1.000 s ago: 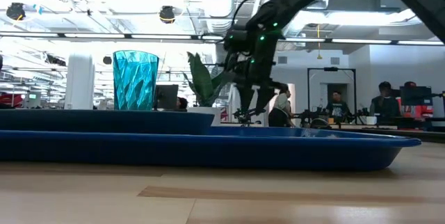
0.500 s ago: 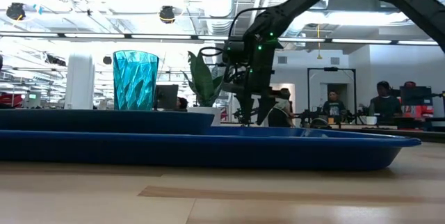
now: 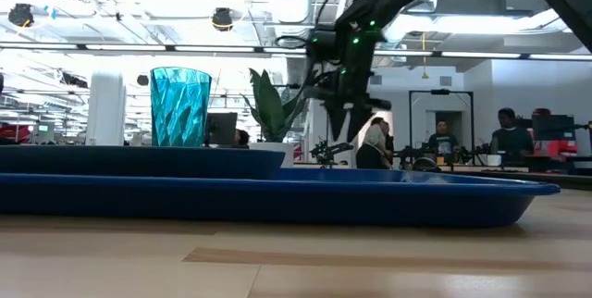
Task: Pick and place plate/cup/fork/spoon on tray
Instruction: Put the blue spoon on the blue tray on the right of the plate
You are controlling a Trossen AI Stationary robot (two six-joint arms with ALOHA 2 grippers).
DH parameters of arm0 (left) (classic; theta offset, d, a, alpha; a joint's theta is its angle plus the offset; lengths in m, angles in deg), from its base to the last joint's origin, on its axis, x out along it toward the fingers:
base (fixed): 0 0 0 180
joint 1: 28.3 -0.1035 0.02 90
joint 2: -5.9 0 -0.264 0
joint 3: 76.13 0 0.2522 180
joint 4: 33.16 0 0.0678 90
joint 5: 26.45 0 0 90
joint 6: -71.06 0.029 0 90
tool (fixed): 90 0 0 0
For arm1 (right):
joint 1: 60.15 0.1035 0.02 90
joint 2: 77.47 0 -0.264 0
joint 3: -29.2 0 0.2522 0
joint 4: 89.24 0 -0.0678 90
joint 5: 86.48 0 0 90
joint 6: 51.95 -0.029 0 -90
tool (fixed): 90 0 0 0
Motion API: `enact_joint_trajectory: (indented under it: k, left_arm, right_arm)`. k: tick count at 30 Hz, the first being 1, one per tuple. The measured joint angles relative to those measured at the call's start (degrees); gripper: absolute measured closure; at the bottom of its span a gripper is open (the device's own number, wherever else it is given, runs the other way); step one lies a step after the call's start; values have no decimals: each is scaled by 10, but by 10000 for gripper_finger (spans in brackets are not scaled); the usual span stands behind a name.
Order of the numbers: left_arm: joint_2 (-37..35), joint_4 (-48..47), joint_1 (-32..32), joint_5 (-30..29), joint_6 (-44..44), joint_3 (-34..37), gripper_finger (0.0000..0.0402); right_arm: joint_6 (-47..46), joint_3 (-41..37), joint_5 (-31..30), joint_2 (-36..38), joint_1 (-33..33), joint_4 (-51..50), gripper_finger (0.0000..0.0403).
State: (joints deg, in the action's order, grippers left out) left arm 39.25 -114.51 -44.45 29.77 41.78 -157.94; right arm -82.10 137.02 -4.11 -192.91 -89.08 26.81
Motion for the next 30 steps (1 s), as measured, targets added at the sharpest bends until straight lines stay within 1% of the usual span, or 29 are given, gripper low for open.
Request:
enact_joint_trajectory:
  k: [2,4,6,8,11,14,16,18,20,22,27,30]
  left_arm:
    - [0,0,0,8,-7,0,140]
    - [0,0,0,32,-8,0,140]
    - [0,2,0,52,-7,0,140]
    - [2,13,0,67,-7,0,140]
    - [19,67,0,87,-2,0,140]
    - [63,156,0,126,37,0,143]
    - [110,211,0,138,60,0,147]
    - [166,266,0,137,77,-1,153]
    - [228,302,0,124,90,-1,159]
    - [295,314,0,124,99,-9,165]
    - [462,346,11,142,97,-45,172]
    - [549,365,27,123,86,-83,172]
  right_arm:
    - [15,-2,-1,17,-15,-18,228]
    - [29,-25,0,41,-29,-27,234]
    - [35,-60,0,73,-41,-30,236]
    - [39,-106,0,121,-56,-31,236]
    - [38,-191,-4,211,-79,-33,233]
    - [17,-274,-8,307,-89,-31,232]
    - [-3,-323,-9,369,-87,-18,233]
    - [-26,-367,-8,422,-81,3,234]
    - [-45,-399,-11,467,-71,21,236]
    - [-62,-421,-13,503,-59,38,238]
    - [-75,-444,-15,552,-25,37,238]
    - [-78,-453,-17,564,-10,38,239]
